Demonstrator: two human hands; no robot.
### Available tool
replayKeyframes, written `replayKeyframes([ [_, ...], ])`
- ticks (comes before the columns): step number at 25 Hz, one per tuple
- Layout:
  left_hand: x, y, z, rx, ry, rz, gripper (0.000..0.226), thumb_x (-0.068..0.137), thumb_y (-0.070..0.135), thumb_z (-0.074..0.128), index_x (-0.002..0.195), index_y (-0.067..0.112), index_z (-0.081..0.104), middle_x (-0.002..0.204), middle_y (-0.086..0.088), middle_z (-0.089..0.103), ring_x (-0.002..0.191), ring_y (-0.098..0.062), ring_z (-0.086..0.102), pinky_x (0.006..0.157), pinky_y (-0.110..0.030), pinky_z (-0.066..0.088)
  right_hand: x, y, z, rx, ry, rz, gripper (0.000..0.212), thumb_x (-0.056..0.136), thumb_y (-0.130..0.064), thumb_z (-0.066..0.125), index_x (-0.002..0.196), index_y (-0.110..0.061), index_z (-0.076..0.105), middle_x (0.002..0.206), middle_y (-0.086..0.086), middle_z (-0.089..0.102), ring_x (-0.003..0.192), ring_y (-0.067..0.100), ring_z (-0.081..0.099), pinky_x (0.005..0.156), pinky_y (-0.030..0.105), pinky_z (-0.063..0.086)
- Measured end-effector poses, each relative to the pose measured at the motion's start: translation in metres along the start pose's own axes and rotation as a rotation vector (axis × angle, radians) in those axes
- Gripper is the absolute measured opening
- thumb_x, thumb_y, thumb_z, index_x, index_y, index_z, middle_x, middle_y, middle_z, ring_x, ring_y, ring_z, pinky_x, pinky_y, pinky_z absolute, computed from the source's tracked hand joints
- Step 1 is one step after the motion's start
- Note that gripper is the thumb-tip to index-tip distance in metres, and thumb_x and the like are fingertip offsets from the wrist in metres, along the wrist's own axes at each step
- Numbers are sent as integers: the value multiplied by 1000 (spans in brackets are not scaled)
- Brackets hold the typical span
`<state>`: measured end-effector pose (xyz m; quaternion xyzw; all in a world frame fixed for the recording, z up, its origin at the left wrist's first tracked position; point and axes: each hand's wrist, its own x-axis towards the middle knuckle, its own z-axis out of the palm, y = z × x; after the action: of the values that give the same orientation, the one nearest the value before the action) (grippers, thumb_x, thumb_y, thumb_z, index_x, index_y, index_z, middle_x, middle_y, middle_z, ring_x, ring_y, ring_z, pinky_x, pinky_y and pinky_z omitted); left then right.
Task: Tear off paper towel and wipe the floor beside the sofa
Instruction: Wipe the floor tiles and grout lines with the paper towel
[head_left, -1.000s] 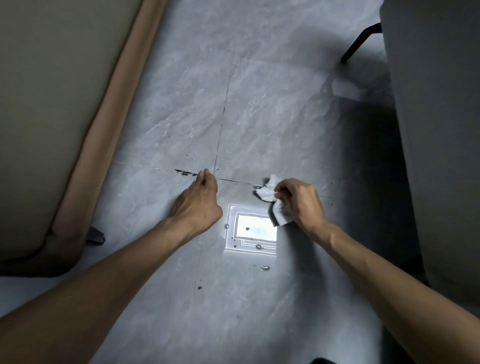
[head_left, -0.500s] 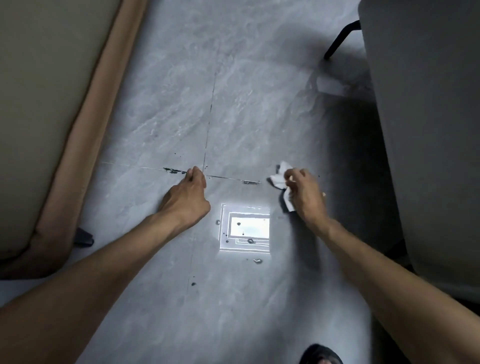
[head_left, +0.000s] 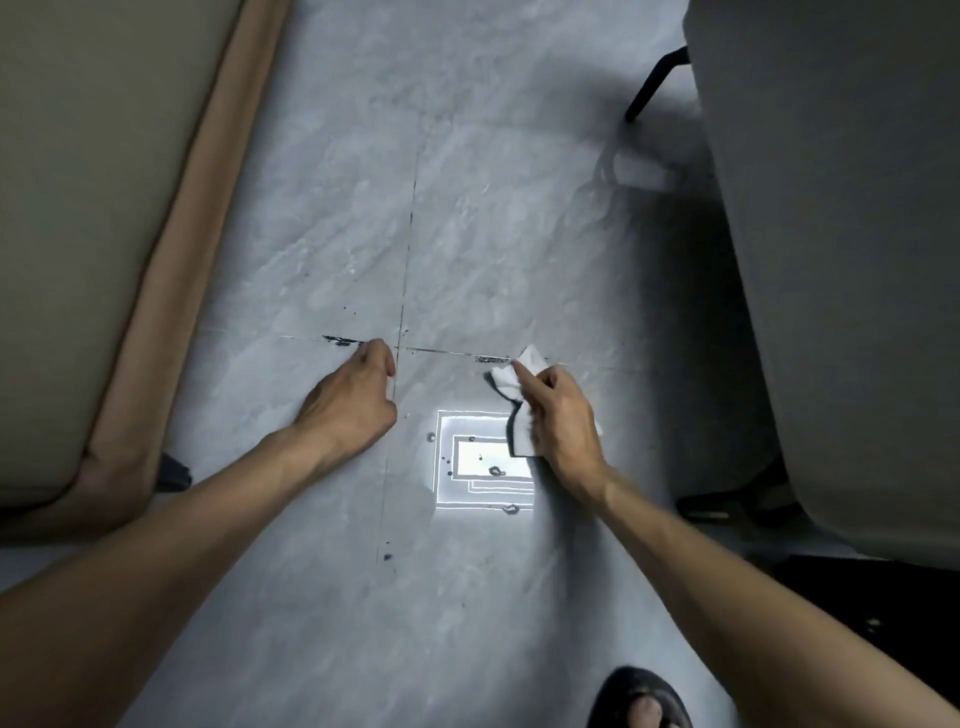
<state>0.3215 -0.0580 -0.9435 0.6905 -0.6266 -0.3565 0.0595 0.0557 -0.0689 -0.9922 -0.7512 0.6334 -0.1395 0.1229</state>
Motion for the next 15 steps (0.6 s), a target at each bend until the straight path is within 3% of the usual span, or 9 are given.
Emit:
replayKeyframes([
  [2, 0, 3, 4, 88, -38, 1, 34, 75, 5, 46, 107, 16, 38, 117, -7, 52, 95, -35, 56, 67, -35, 39, 33, 33, -26, 79, 66, 132, 11, 95, -16, 57, 97, -17, 68, 79, -4, 49, 66, 1, 45, 69, 20, 40],
  [3, 3, 6, 7, 139, -55, -14, 42, 76, 6, 46, 117, 11, 38, 133, -12, 45, 106, -36, 55, 72, -35, 40, 50, 55, -37, 167, 152, 275, 20, 95, -4, 52, 109, -2, 67, 84, -1, 54, 67, -2, 49, 66, 12, 39],
  [5, 8, 11, 9, 190, -49, -57, 53, 77, 7, 45, 129, 6, 34, 144, -16, 35, 113, -39, 53, 76, -35, 37, 67, 81, -54, 227, 290, 550, 20, 95, -1, 52, 109, 8, 63, 87, 4, 59, 73, 6, 56, 63, 11, 39],
  [7, 9, 17, 10, 198, -34, -87, 55, 77, 7, 45, 131, 5, 33, 144, -17, 34, 111, -41, 53, 76, -35, 35, 59, 77, -43, 348, 353, 664, 15, 96, -2, 51, 100, 3, 65, 84, 8, 60, 69, 7, 61, 65, 15, 39],
  [9, 7, 23, 10, 224, -36, -96, 54, 79, 6, 44, 131, 5, 33, 150, -18, 28, 119, -41, 49, 81, -36, 38, 27, 42, -13, 358, 252, 465, 21, 96, -2, 50, 109, 0, 66, 83, 14, 58, 72, 15, 61, 62, 10, 35],
  [11, 4, 26, 9, 249, -53, -91, 56, 80, 6, 43, 135, 7, 31, 158, -17, 16, 131, -39, 41, 92, -37, 40, -4, 18, 5, 179, -34, 34, 42, 90, 1, 51, 127, -16, 60, 88, 7, 52, 78, 15, 50, 65, 14, 30],
  [12, 4, 27, 9, 254, -59, -85, 58, 80, 6, 43, 137, 7, 30, 159, -16, 12, 133, -38, 39, 95, -37, 39, -2, 27, 1, 110, -172, -98, 50, 87, 3, 50, 131, -23, 57, 94, 4, 51, 82, 14, 47, 68, 16, 30],
  [13, 5, 25, 9, 253, -60, -83, 60, 80, 7, 43, 138, 7, 29, 160, -16, 10, 133, -38, 40, 96, -37, 39, 13, 39, -8, 62, -221, -130, 53, 86, 4, 48, 130, -23, 57, 99, 5, 51, 87, 16, 48, 71, 18, 31],
  [15, 6, 19, 11, 233, -67, -100, 64, 79, 8, 44, 140, 7, 28, 160, -15, 10, 129, -39, 43, 96, -37, 39, 36, 65, -28, 42, -89, 109, 43, 88, 5, 47, 124, -13, 61, 102, 14, 54, 96, 28, 53, 75, 22, 35],
])
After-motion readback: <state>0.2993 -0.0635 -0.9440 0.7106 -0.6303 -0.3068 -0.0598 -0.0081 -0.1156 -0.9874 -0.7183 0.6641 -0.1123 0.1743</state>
